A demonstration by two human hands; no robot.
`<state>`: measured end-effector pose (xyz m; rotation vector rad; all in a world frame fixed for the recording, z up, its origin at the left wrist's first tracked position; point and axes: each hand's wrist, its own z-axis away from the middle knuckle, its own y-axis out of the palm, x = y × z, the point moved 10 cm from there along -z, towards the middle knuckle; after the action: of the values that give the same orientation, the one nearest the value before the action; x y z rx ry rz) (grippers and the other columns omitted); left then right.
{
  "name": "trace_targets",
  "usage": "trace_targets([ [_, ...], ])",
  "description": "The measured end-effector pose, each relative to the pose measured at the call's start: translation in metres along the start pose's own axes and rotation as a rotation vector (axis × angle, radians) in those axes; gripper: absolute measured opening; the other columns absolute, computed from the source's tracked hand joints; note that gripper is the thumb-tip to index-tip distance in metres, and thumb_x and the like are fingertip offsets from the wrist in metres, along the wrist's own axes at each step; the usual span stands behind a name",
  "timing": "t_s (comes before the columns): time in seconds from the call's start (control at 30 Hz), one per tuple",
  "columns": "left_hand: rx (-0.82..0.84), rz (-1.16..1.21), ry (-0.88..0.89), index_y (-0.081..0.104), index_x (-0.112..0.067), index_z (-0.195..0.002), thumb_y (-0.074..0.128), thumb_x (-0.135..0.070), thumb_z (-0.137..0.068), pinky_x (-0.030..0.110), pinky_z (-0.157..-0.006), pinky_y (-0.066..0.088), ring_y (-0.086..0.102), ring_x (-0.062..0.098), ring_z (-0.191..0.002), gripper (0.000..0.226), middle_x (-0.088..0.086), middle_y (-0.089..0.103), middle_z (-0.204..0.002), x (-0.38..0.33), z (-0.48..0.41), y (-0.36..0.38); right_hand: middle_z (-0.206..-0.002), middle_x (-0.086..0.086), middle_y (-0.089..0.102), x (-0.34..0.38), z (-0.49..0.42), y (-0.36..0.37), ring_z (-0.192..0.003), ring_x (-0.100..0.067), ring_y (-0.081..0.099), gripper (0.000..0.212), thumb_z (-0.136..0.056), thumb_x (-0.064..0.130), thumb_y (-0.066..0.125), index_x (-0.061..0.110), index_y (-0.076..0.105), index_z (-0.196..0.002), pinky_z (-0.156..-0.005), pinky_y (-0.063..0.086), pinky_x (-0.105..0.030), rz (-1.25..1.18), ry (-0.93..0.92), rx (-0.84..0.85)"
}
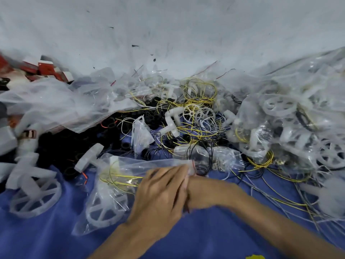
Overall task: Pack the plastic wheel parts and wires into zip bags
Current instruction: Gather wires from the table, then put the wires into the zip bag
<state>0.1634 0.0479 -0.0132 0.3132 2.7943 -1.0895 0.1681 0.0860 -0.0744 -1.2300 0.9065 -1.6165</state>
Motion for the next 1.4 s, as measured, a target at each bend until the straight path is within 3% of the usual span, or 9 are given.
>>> trace_targets([
  [0.1, 0.015, 0.026, -0.119, 0.068, -0.011, -0.112, 0.040, -0.021, -0.091, 0.034, -0.059, 0.051, 0.067, 0.022, -0.072, 0.036, 0.001, 0.072, -0.083, 0.023, 0.002, -0.001, -0.094, 0.028, 0.052, -0.004, 0.010, -0.031, -0.079, 0.016, 0.045, 0.021, -0.086, -0.009, 0.048, -0.001, 0.063, -0.098, -0.075, 0.034, -0.001, -0.112, 0.007, -0.030],
  [0.23, 0.056, 0.005, -0.256, 0.071, -0.017, -0.096, 0.043, -0.027, -0.084, 0.028, -0.038, 0.045, 0.062, 0.026, -0.049, 0.032, 0.001, 0.067, -0.062, 0.041, 0.005, 0.005, -0.125, -0.001, 0.063, -0.015, 0.026, -0.051, -0.115, -0.017, 0.058, 0.036, -0.094, 0.001, 0.046, 0.013, 0.060, -0.125, -0.093, 0.044, -0.036, -0.113, 0.040, 0.025],
  [0.4, 0.124, 0.015, -0.267, 0.070, -0.021, -0.079, 0.047, -0.033, -0.074, 0.026, -0.039, 0.046, 0.059, 0.021, -0.045, 0.026, -0.006, 0.064, -0.058, 0.041, 0.009, 0.012, -0.076, 0.005, 0.072, -0.039, 0.025, -0.101, -0.061, 0.006, 0.061, 0.015, -0.088, 0.006, 0.061, 0.008, 0.072, -0.099, -0.057, 0.043, -0.006, -0.331, 0.116, -0.265],
  [0.53, 0.248, 0.016, -0.240, 0.058, -0.018, -0.059, 0.051, -0.032, -0.072, 0.021, -0.042, 0.042, 0.053, 0.011, -0.046, 0.019, -0.011, 0.056, -0.054, 0.035, 0.012, 0.024, -0.097, -0.006, 0.072, -0.036, -0.032, -0.111, -0.079, 0.001, 0.062, 0.022, -0.085, 0.001, 0.062, 0.007, 0.070, -0.105, -0.070, 0.043, -0.003, -0.204, 0.067, -0.389],
  [0.63, 0.257, 0.031, -0.250, 0.049, -0.018, -0.054, 0.049, -0.031, -0.070, 0.020, -0.044, 0.033, 0.051, 0.015, -0.047, 0.021, -0.008, 0.054, -0.053, 0.035, 0.012, 0.023, -0.121, -0.008, 0.062, -0.044, -0.084, -0.081, -0.110, -0.018, 0.057, 0.043, -0.084, -0.007, 0.055, 0.011, 0.061, -0.122, -0.092, 0.044, -0.023, 0.045, 0.087, -0.264],
  [0.83, 0.246, 0.050, -0.239, 0.055, -0.015, -0.055, 0.045, -0.031, -0.072, 0.025, -0.042, 0.039, 0.052, 0.018, -0.048, 0.025, -0.006, 0.056, -0.054, 0.035, 0.012, 0.023, -0.105, -0.007, 0.063, -0.065, -0.101, -0.072, -0.099, -0.025, 0.059, 0.020, -0.086, 0.013, 0.060, 0.019, 0.065, -0.104, -0.073, 0.045, -0.032, 0.279, 0.182, -0.389],
  [1.1, 0.142, 0.116, -0.338, 0.065, -0.016, -0.066, 0.038, -0.037, -0.078, 0.027, -0.045, 0.042, 0.058, 0.024, -0.052, 0.036, -0.003, 0.064, -0.060, 0.048, 0.013, 0.018, -0.063, 0.013, 0.065, -0.095, -0.002, -0.157, -0.052, 0.005, 0.054, 0.012, -0.081, 0.030, 0.071, 0.023, 0.069, -0.072, -0.053, 0.040, -0.008, -0.647, 0.204, -1.023],
  [1.27, 0.019, 0.321, -0.539, 0.073, -0.023, -0.088, 0.037, -0.046, -0.085, 0.037, -0.063, 0.048, 0.063, 0.020, -0.065, 0.043, -0.004, 0.070, -0.069, 0.068, 0.014, 0.009, -0.068, 0.005, 0.068, -0.089, 0.015, -0.131, -0.052, 0.000, 0.055, 0.013, -0.081, 0.023, 0.067, 0.014, 0.073, -0.075, -0.049, 0.043, -0.010, -1.182, 0.063, -0.846],
  [1.4, -0.104, 0.457, -0.544, 0.072, -0.016, -0.087, 0.037, -0.043, -0.087, 0.015, -0.044, 0.031, 0.042, 0.002, -0.040, 0.044, -0.018, 0.059, -0.054, 0.066, 0.011, -0.004, -0.078, 0.003, 0.071, -0.081, 0.027, -0.108, -0.057, -0.001, 0.060, 0.012, -0.074, 0.022, 0.066, 0.017, 0.075, -0.070, -0.051, 0.045, -0.009, -1.437, -0.043, -0.778],
])
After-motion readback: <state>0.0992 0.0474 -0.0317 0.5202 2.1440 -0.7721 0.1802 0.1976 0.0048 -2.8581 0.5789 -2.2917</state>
